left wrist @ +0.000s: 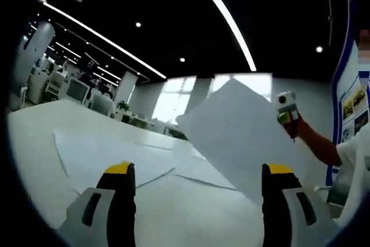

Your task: Organize the stack of printing papers by aligning and flattening the scattered papers on the table

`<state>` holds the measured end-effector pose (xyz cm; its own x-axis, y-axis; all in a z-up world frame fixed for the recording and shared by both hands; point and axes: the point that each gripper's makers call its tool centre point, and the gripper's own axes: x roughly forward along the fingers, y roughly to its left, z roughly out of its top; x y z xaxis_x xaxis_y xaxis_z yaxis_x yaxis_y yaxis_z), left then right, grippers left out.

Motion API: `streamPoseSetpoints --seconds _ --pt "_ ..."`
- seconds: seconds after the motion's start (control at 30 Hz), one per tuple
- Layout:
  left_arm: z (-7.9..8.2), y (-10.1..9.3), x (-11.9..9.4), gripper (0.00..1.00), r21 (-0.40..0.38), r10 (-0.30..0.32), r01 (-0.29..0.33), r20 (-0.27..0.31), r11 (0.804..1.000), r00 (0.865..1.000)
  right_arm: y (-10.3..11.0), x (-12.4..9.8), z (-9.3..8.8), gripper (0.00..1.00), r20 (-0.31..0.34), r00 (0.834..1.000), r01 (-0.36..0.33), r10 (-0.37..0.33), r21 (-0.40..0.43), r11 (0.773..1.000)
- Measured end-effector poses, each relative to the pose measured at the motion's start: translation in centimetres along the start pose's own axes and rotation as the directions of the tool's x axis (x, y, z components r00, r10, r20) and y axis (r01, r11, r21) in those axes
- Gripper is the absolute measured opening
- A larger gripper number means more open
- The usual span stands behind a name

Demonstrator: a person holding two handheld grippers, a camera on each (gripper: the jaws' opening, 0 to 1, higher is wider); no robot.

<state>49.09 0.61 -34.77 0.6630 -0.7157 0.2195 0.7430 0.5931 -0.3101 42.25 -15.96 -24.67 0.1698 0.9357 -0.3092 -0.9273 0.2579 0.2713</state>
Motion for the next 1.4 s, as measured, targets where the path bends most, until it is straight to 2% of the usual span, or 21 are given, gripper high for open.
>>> streamPoseSetpoints --seconds 0.23,0.57,0.97,1.13,1.3,1.4 --pt "-0.1 -0.3 0.1 0.94 -0.010 -0.013 0.013 0.002 1.000 1.000 -0.5 -0.1 0.4 0.00 -0.001 1.000 -0.002 0.002 -0.003 1.000" --pt "-0.1 -0.3 0.2 0.94 -0.013 -0.012 0.012 0.001 1.000 1.000 0.4 1.1 -0.1 0.00 -0.021 1.000 -0.010 0.009 -0.014 1.000" --pt "-0.1 -0.1 0.2 0.95 -0.017 -0.014 0.014 0.000 1.000 1.000 -0.1 1.7 0.9 0.00 -0.031 0.999 -0.023 0.023 -0.022 0.999" --pt "0.2 0.1 0.1 0.95 -0.034 -0.010 0.011 0.020 0.999 1.000 0.2 2.2 0.8 0.00 -0.038 0.999 -0.036 0.035 -0.025 0.999" --pt "-0.1 0.2 0.2 0.96 -0.038 -0.003 0.003 0.003 0.999 1.000 0.0 2.3 1.4 0.00 -0.043 0.998 -0.042 0.041 -0.034 0.999" --pt "-0.1 0.1 0.2 0.96 -0.029 -0.003 0.003 0.000 1.000 1.000 0.5 2.5 1.1 0.00 -0.042 0.998 -0.046 0.045 -0.036 0.998"
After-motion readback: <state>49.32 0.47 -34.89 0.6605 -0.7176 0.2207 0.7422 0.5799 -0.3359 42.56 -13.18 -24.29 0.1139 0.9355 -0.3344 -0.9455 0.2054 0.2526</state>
